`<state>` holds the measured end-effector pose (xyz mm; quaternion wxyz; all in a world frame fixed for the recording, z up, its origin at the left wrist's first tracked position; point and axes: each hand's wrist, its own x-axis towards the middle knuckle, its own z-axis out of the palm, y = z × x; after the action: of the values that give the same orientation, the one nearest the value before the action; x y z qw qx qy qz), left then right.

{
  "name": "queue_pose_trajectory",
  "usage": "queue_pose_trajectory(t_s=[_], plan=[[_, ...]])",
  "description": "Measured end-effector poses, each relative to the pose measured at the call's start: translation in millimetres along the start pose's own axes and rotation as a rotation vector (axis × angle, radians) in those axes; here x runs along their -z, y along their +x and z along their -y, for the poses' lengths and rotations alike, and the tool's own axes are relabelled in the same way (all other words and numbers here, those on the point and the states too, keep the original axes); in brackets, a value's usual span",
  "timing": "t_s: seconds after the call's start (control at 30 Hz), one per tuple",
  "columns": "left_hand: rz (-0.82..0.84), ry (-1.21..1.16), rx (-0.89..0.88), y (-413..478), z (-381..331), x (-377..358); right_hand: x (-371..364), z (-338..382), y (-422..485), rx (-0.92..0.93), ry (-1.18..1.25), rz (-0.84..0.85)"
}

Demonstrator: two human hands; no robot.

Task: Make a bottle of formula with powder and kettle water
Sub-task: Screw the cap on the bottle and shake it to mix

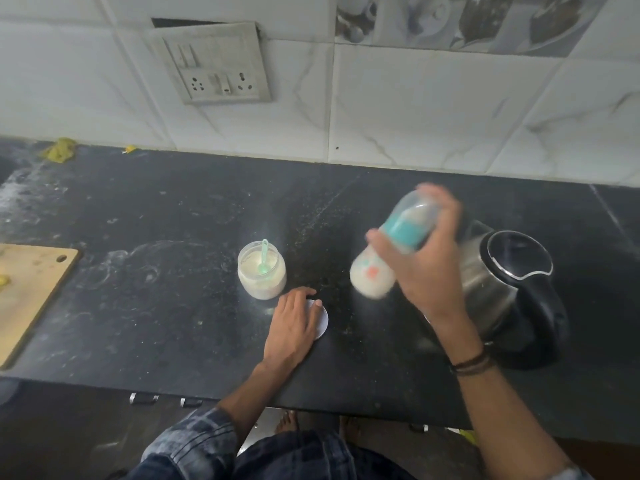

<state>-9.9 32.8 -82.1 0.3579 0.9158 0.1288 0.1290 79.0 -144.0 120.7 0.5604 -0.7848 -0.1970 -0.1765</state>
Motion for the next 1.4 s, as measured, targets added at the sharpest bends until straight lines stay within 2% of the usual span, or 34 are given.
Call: queue_pose_trajectory(t_s=[0.03,0.07,0.17,0.23,0.27,0.33,0.37,0.4,0.47,0.53,0.57,0.6,0.67,0.7,0.87,0.9,0.93,1.0,1.03,1.2,1.23,1.33,1.4], plan=[[0.005,-0.006,0.002,0.2,0.3,0.4,-0.2,-4.8,-4.8,-0.015,0.012,0.052],[0.009,-0.009,0.003,-0.1,0.0,0.4,1.8,-0.8,-5.0,0.000,0.032,0.012],[0.004,-0.003,0.009,-0.4,-0.6,0.5,10.1,20.1,-2.0,0.121,0.095,-0.299],[0.001,-0.002,0.004,-0.3,0.6,0.1,7.3,22.0,-3.6,0.125,0.041,-0.403],[-0.001,-0.002,-0.004,-0.7,0.4,0.2,3.8,18.1,-4.3,0.085,-0.004,-0.334],[0.004,-0.007,-0.007,-0.5,-1.3,1.5,-1.1,5.1,-7.2,-0.019,-0.029,-0.033],[0.012,-0.012,-0.004,-0.7,-1.3,1.6,-0.5,2.1,-9.3,-0.047,-0.015,0.019],[0.014,-0.015,0.001,-0.8,-1.2,1.3,2.2,2.9,-8.1,-0.031,0.018,-0.017],[0.011,-0.014,0.011,-1.2,-1.0,1.9,10.7,11.5,-2.9,0.063,0.073,-0.199],[0.008,-0.010,0.006,-0.7,-1.0,1.4,13.7,21.8,-1.6,0.133,0.046,-0.372],[0.008,-0.008,0.002,-0.7,-1.2,1.4,11.3,19.9,-3.7,0.130,0.021,-0.392],[0.007,-0.005,-0.003,-0.6,-1.6,1.9,7.8,13.9,-5.3,0.088,-0.009,-0.327],[0.008,-0.004,-0.006,-0.4,-2.0,2.2,1.3,2.4,-8.9,-0.011,-0.004,-0.065],[0.015,-0.006,-0.002,-1.1,-2.2,2.3,1.8,-0.5,-11.8,-0.028,0.025,-0.028],[0.011,0.002,0.005,-1.7,-3.3,2.4,14.2,24.5,-8.2,0.100,0.082,-0.451],[0.008,0.008,-0.001,-2.0,-2.6,2.6,11.7,22.0,-7.2,0.082,0.082,-0.475],[0.007,0.008,-0.002,-2.0,-2.8,2.7,8.9,17.0,-5.3,0.041,0.060,-0.412],[0.015,-0.007,0.009,-1.9,-3.6,4.0,6.4,10.1,-5.1,-0.021,0.049,-0.181],[0.019,-0.013,0.012,-1.9,-3.7,4.2,8.4,8.7,-6.2,-0.013,0.062,-0.149],[0.004,-0.008,0.013,0.2,-4.5,2.4,22.8,32.8,-0.2,0.213,0.085,-0.469],[0.004,-0.007,0.009,-0.2,-4.2,2.1,20.6,28.6,-1.5,0.182,0.070,-0.463],[0.010,-0.006,0.001,-1.0,-3.4,2.4,10.4,9.3,-5.9,0.031,0.070,-0.137],[0.013,-0.013,0.012,-0.9,-2.2,1.4,14.3,14.3,-6.2,0.078,0.087,-0.168]])
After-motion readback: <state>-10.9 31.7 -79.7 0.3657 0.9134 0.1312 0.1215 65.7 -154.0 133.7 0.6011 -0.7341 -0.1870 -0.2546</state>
